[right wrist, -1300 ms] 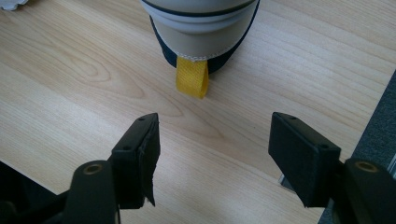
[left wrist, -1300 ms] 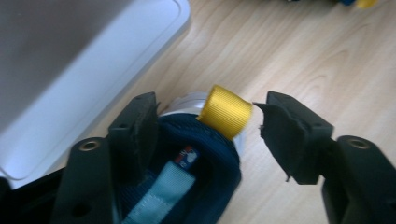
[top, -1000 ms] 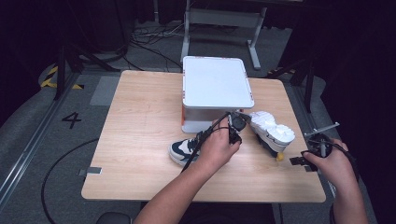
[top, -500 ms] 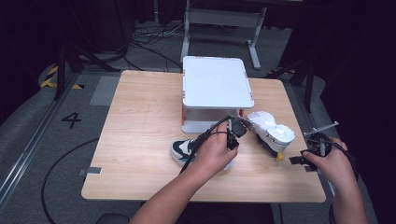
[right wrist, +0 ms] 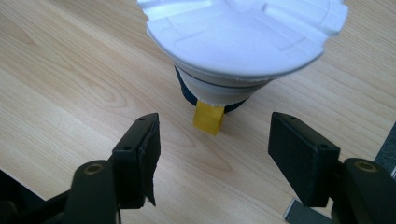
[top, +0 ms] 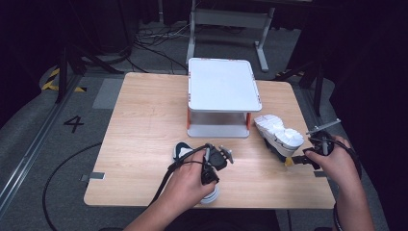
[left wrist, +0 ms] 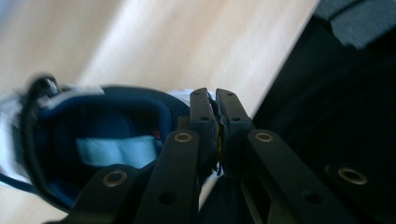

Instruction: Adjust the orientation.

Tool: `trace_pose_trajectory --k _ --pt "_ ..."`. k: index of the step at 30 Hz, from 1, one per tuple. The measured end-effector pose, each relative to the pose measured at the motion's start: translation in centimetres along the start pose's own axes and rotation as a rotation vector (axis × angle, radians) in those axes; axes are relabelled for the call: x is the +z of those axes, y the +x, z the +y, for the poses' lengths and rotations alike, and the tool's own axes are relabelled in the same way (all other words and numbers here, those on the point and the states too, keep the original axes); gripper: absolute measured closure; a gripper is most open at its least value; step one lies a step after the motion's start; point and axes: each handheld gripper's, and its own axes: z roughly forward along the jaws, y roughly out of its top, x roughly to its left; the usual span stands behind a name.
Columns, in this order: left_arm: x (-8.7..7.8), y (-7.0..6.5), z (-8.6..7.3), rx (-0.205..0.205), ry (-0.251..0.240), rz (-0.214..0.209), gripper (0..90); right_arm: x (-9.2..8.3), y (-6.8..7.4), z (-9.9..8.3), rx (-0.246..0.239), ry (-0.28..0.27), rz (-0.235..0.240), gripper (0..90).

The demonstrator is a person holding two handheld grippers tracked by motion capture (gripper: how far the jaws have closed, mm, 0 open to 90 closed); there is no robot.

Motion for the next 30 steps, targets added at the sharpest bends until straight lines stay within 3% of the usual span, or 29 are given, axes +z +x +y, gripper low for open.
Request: trace_pose_trajectory --k 2,3,5,6,7,10,11,12,14,17,18,19,23,25,26,29,30 --pt "0.1 0.1 -0.2 -0.003 -0.009 -0.031 85.0 0.2 0.1 0.2 -0.004 0.004 0.002 35.0" --pt "0.0 0.2 -0.2 -0.008 -0.020 -0.067 79.0 0.3 0.2 0.4 -0.010 0.004 0.003 35.0" --pt "-0.8 0.3 -0.4 -0.016 -0.067 -0.130 57.3 0.3 0.3 0.5 -0.016 0.003 0.009 34.9" --pt "-1.1 0.3 -0.5 -0.018 -0.082 -0.121 49.9 0.3 0.4 0.5 -0.015 0.001 0.014 34.9" --pt "-1.6 0.4 -0.6 -0.021 -0.094 -0.103 46.2 0.2 0.3 0.4 -0.017 -0.001 0.012 34.9" --pt "-3.1 1.5 -1.6 -0.093 -0.128 0.013 39.5 0.0 0.0 0.2 -0.004 -0.008 0.006 34.7" --pt "-3.1 1.5 -1.6 -0.093 -0.128 0.013 39.4 0.0 -0.1 0.2 -0.004 -0.010 0.003 34.6" --pt "-3.0 2.6 -1.9 -0.121 -0.093 0.088 38.8 0.0 -0.2 0.1 0.000 -0.008 0.002 34.6" --pt "-2.3 3.5 -2.0 -0.142 -0.057 0.148 36.1 0.1 -0.3 0.0 -0.003 -0.002 0.004 34.4" --pt "-0.8 4.5 -1.7 -0.136 0.006 0.182 34.0 0.2 0.0 0.0 -0.004 -0.004 0.007 34.4" --pt "-0.8 4.5 -1.7 -0.136 0.006 0.182 34.2 0.2 0.0 0.0 -0.004 -0.004 0.007 34.4" --pt "-0.1 5.1 -1.6 -0.132 0.039 0.208 34.2 0.2 0.0 0.1 -0.007 -0.002 0.008 34.4" --pt "0.3 6.2 -1.8 -0.145 0.030 0.222 61.4 0.4 0.0 -0.1 -0.003 0.002 0.006 34.0" --pt "0.1 6.2 -1.8 -0.152 0.023 0.239 65.5 0.4 -0.1 -0.2 0.000 0.002 0.009 34.0" --pt "0.0 6.1 -1.8 -0.142 0.015 0.254 69.0 0.4 -0.1 -0.3 0.000 0.005 0.007 34.0" --pt "-0.1 6.1 -1.5 -0.124 -0.020 0.245 74.7 0.4 -0.2 -0.4 0.006 0.006 0.007 34.0" --pt "-0.5 5.9 -1.0 -0.099 -0.032 0.257 75.5 0.4 -0.2 -0.6 0.010 0.002 0.005 34.0"
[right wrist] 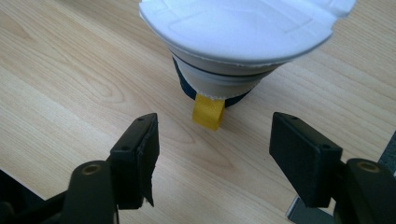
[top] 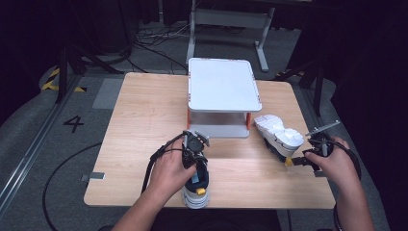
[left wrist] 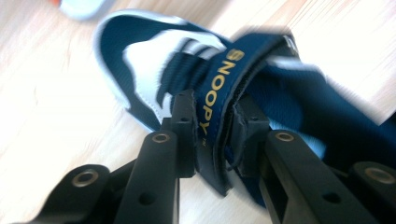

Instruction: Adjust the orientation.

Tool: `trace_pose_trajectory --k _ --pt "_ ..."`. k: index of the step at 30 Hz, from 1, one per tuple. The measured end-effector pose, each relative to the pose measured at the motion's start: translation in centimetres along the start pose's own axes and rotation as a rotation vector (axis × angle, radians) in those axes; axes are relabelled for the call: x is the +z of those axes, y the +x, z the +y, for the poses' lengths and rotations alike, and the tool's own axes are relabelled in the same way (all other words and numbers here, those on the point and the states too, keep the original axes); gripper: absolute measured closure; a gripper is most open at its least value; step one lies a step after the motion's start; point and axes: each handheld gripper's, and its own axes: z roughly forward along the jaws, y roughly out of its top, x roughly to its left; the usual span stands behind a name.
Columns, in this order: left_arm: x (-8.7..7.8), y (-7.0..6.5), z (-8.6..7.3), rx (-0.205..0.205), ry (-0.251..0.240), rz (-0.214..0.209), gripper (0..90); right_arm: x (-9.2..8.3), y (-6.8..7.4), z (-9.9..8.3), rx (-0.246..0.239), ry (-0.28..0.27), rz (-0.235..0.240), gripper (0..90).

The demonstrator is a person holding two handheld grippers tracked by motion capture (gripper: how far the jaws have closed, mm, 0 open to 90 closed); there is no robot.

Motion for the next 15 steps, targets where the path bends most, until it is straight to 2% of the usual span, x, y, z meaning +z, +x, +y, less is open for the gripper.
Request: trace_pose_trajectory --k 4,6,7,10,15 --pt "-0.6 0.4 1.7 0.013 -0.058 0.016 76.9 -0.3 -0.1 -0.6 0.013 0.000 -0.003 34.0" --pt "-0.3 0.8 2.8 0.014 -0.092 0.032 77.1 -0.4 -0.3 -1.1 0.025 0.001 -0.011 33.9" --pt "0.0 1.0 3.6 0.015 -0.106 0.054 77.0 -0.5 -0.3 -1.3 0.027 0.002 -0.011 33.9" --pt "1.2 1.6 5.6 0.018 -0.119 0.099 76.7 -0.8 -0.6 -2.2 0.046 -0.001 -0.019 33.9" --pt "2.9 2.6 8.0 0.039 -0.119 0.139 76.6 -1.3 -1.1 -3.5 0.075 -0.004 -0.032 33.7"
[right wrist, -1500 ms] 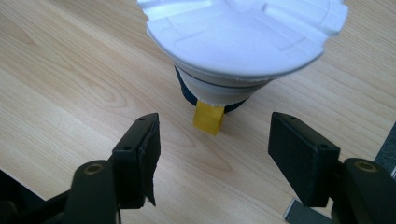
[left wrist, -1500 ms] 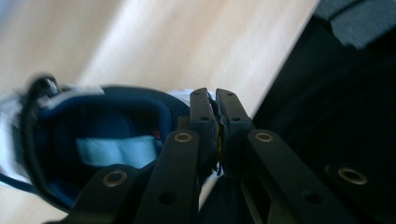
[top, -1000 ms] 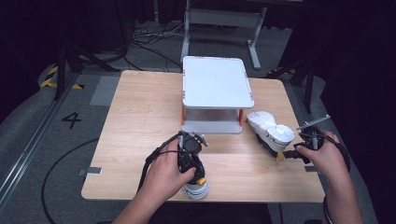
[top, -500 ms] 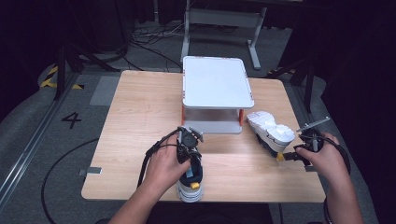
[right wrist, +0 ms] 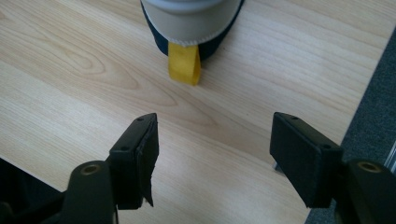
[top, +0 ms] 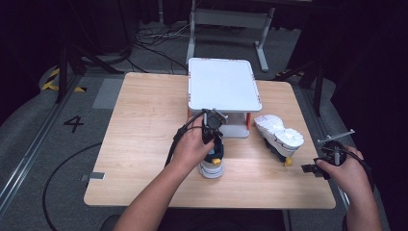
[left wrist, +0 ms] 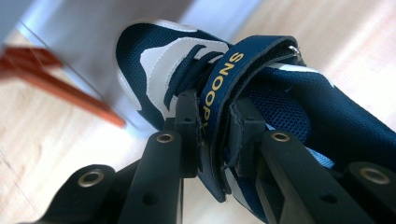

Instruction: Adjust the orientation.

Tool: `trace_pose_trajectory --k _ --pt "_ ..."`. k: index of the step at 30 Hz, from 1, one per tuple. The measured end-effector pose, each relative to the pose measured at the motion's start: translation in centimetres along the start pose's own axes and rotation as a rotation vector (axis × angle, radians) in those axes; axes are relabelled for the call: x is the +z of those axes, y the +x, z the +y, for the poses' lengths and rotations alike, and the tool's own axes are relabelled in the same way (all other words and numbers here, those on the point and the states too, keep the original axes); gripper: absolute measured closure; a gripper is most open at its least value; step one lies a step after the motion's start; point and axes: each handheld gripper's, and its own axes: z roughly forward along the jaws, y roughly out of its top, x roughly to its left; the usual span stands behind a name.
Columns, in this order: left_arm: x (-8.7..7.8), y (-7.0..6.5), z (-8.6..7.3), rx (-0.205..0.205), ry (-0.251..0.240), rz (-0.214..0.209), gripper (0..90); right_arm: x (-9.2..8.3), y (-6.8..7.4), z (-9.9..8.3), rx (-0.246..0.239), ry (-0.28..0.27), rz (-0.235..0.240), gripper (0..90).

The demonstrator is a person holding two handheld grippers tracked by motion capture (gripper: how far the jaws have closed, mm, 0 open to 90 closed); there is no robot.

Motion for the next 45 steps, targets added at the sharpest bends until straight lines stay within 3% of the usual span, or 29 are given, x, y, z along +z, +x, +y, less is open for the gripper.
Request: trace_pose_trajectory --k 5,9,14,18,23,26,30,33,36,39,42,43,45 --pt "1.5 0.9 0.8 0.011 -0.001 0.054 76.5 -0.5 -0.4 -1.0 0.024 -0.011 -0.007 33.5" --pt "1.8 1.6 0.9 -0.005 -0.025 0.054 76.0 -0.6 -0.5 -1.6 0.037 -0.004 -0.010 33.4" --pt "1.4 1.6 0.4 -0.066 -0.049 -0.015 49.6 -1.0 -0.4 -1.9 0.033 -0.012 -0.016 33.2" --pt "-0.4 1.3 -0.6 -0.110 -0.096 0.013 33.8 -1.0 -0.3 -1.4 0.026 -0.017 -0.012 33.1" --pt "-4.4 0.7 -2.8 -0.139 -0.146 -0.024 42.0 -0.4 0.1 -0.2 -0.008 -0.011 -0.004 33.0" --pt "-6.2 -1.1 -4.1 -0.116 -0.138 -0.124 48.8 0.0 0.4 0.6 -0.024 -0.007 0.003 33.0" --pt "-5.7 -4.0 -5.0 -0.055 -0.074 -0.211 52.6 0.0 0.7 1.3 -0.041 -0.015 0.008 33.0" --pt "-3.9 -5.1 -5.2 -0.051 -0.032 -0.248 56.8 -0.2 0.9 1.6 -0.050 -0.024 0.010 32.9" --pt "-1.8 -5.5 -5.3 -0.044 0.023 -0.249 60.5 -0.4 0.9 1.7 -0.047 -0.032 0.012 32.9" --pt "-0.5 -5.6 -5.2 -0.054 0.018 -0.233 64.5 -0.3 0.7 1.7 -0.049 -0.033 0.013 32.9" --pt "0.4 -5.2 -5.1 -0.099 0.000 -0.270 72.6 -0.2 0.5 1.5 -0.042 -0.027 0.017 32.9" --pt "0.4 -5.3 -5.1 -0.091 -0.040 -0.240 73.1 -0.2 0.4 1.5 -0.042 -0.030 0.015 32.9" --pt "0.2 -5.1 -4.9 -0.078 -0.095 -0.123 68.7 -0.3 0.3 1.2 -0.035 -0.030 0.013 32.8"
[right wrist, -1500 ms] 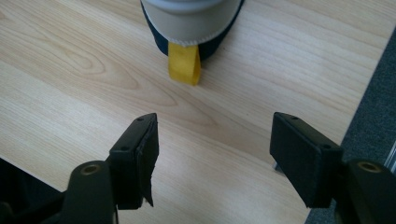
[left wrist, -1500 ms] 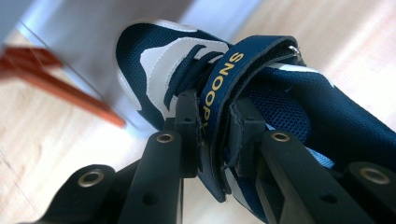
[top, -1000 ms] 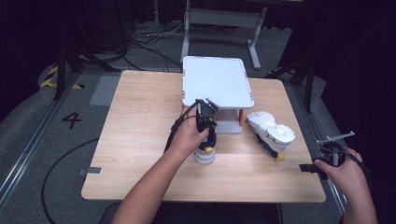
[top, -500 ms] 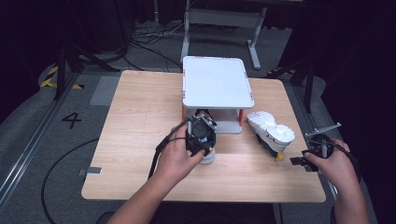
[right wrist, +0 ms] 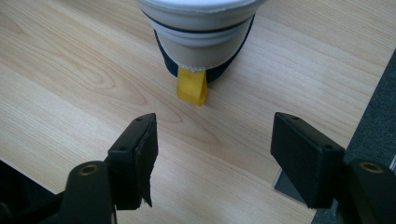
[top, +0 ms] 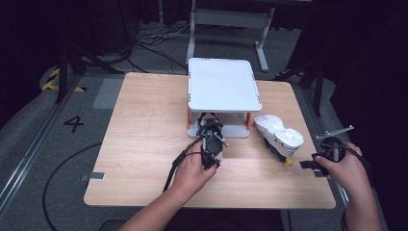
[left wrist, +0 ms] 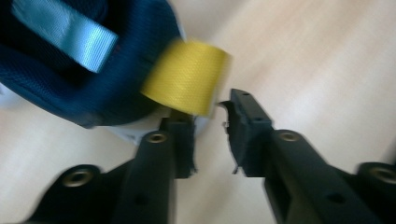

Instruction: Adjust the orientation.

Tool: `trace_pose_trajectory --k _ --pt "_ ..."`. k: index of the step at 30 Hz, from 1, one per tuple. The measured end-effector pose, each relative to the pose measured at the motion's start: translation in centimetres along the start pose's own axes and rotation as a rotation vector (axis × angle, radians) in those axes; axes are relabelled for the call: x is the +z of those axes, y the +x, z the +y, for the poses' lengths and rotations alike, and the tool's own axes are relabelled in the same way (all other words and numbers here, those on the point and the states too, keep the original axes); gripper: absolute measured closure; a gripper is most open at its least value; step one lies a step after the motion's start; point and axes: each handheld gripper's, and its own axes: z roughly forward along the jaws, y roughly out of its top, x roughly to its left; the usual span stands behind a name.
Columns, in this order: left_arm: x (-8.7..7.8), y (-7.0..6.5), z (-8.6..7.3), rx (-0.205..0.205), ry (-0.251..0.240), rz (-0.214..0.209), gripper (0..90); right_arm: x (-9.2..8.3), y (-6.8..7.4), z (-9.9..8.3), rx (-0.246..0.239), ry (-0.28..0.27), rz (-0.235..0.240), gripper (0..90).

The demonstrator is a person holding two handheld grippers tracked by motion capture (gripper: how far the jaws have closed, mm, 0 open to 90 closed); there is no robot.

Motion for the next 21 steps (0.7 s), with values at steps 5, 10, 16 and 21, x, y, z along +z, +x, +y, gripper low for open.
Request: trace_pose_trajectory --k 5,10,16,21 --pt "0.9 2.1 1.2 -0.043 -0.054 -0.014 70.4 -0.1 -0.1 -0.5 0.013 0.005 -0.005 32.8" --pt "1.8 2.6 2.3 -0.064 -0.076 -0.067 79.8 -0.3 0.0 -0.8 0.013 -0.002 -0.010 32.8" --pt "2.4 3.0 2.3 -0.022 -0.135 0.054 66.4 -0.5 -0.4 -1.4 0.026 -0.002 -0.016 32.7" --pt "3.3 3.7 2.6 -0.011 -0.154 0.095 63.4 -0.5 -0.4 -1.5 0.028 -0.002 -0.012 32.6"
